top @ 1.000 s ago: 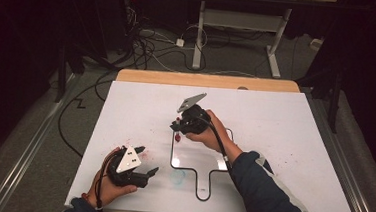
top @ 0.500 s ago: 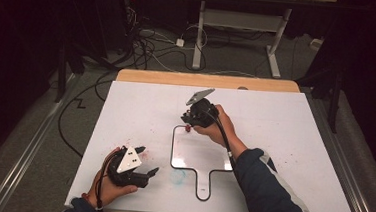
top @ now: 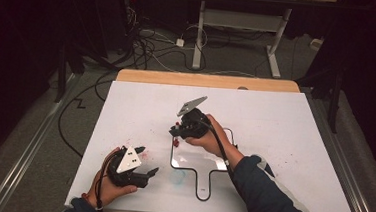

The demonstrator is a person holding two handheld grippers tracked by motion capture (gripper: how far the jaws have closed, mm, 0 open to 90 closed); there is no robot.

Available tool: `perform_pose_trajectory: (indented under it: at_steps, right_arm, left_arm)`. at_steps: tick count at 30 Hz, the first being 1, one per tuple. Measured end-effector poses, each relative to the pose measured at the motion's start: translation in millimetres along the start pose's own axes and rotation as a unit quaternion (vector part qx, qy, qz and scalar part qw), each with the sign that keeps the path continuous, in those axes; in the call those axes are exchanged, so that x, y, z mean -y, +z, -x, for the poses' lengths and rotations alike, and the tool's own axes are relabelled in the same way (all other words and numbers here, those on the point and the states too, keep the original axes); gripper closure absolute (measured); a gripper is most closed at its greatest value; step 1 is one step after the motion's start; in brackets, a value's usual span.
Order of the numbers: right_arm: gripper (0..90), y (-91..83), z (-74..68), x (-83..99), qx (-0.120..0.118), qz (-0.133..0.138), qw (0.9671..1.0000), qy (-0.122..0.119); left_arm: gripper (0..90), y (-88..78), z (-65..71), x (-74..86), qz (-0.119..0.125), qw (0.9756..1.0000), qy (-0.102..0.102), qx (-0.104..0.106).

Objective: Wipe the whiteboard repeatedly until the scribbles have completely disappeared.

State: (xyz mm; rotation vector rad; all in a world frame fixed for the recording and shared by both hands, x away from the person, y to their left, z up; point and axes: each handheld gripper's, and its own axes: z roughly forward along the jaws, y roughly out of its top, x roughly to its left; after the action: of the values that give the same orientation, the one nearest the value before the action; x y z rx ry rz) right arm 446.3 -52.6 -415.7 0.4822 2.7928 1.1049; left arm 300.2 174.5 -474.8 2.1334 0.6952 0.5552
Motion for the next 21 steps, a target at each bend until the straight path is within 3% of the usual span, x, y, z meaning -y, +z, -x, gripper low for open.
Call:
perform_pose_trajectory:
  at_steps: [2, 4, 7, 10, 14, 17, 21]
  right_arm:
    - [81.1, 0.0, -3.9, -1.1, 0.008, -0.005, 0.9999, -0.012]
    - [81.1, -0.8, -1.3, -0.4, 0.019, -0.004, 0.9998, -0.010]
    - [81.1, -4.8, 7.5, 1.9, 0.059, -0.007, 0.9982, -0.008]
    - [81.1, -7.9, 11.6, 4.7, 0.066, -0.006, 0.9978, 0.003]
    - [81.1, -9.8, 5.6, 6.5, 0.041, -0.008, 0.9991, 0.000]
    - [81.1, -12.2, -5.4, 9.9, 0.006, -0.010, 0.9999, 0.003]
    - [81.1, -17.0, -21.1, 15.1, -0.014, -0.018, 0.9997, -0.007]
  left_arm:
    - [18.7, -0.1, 0.1, 0.0, 0.000, 1.0000, 0.000, 0.000]
    - [18.7, -0.3, 0.1, 0.1, 0.000, 1.0000, 0.000, 0.000]
    - [18.7, -0.1, 0.0, 0.2, 0.000, 1.0000, 0.000, 0.000]
    - [18.7, 0.2, 0.0, 0.2, 0.000, 1.0000, 0.000, 0.000]
    - [18.7, 0.5, 0.6, 0.0, 0.000, 1.0000, -0.001, 0.000]
    - [18.8, 0.2, 0.4, -0.1, 0.000, 1.0000, 0.000, 0.000]
    - [18.7, 0.3, 1.0, -0.5, -0.001, 1.0000, 0.002, 0.000]
